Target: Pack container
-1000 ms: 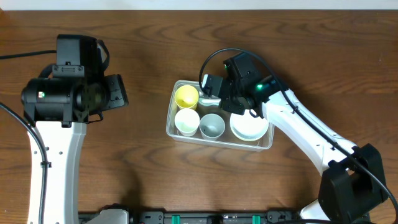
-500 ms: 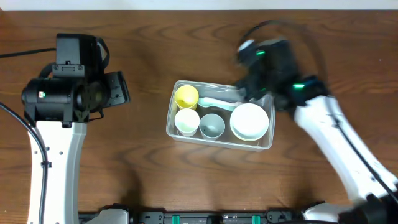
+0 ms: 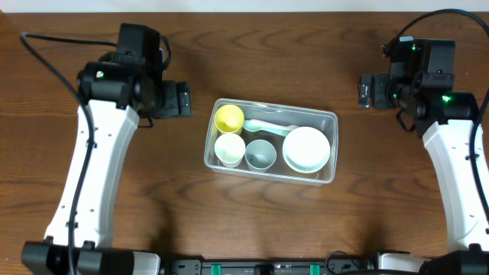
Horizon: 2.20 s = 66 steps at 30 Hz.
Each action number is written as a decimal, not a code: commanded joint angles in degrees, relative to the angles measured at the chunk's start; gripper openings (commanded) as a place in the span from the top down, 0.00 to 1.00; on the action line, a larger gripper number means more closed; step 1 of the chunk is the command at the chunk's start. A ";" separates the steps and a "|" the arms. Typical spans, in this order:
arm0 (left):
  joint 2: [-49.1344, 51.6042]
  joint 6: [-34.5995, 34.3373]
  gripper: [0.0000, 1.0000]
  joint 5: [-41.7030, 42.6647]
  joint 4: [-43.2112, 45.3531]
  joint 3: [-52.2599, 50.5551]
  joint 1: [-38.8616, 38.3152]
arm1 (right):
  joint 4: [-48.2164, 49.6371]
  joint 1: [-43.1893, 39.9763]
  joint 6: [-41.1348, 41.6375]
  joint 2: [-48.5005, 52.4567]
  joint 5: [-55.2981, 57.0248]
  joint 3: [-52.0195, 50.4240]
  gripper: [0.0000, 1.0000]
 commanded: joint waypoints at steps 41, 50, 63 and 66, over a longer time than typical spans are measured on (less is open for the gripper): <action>-70.16 -5.75 0.02 -0.66 13.94 -47.65 0.04 | -5.88 6.12 18.73 -62.69 11.26 -41.62 0.01; -70.16 -5.75 0.02 -0.66 13.94 -47.65 0.04 | -7.91 6.10 18.69 -62.69 10.99 -41.62 0.01; -70.16 -5.75 0.02 -0.66 13.94 -47.65 0.04 | -8.87 6.23 18.67 -63.47 10.99 -41.64 0.01; -70.16 -5.75 0.02 -0.66 13.94 -47.65 0.04 | -9.70 6.12 18.69 -65.85 10.62 -41.94 0.02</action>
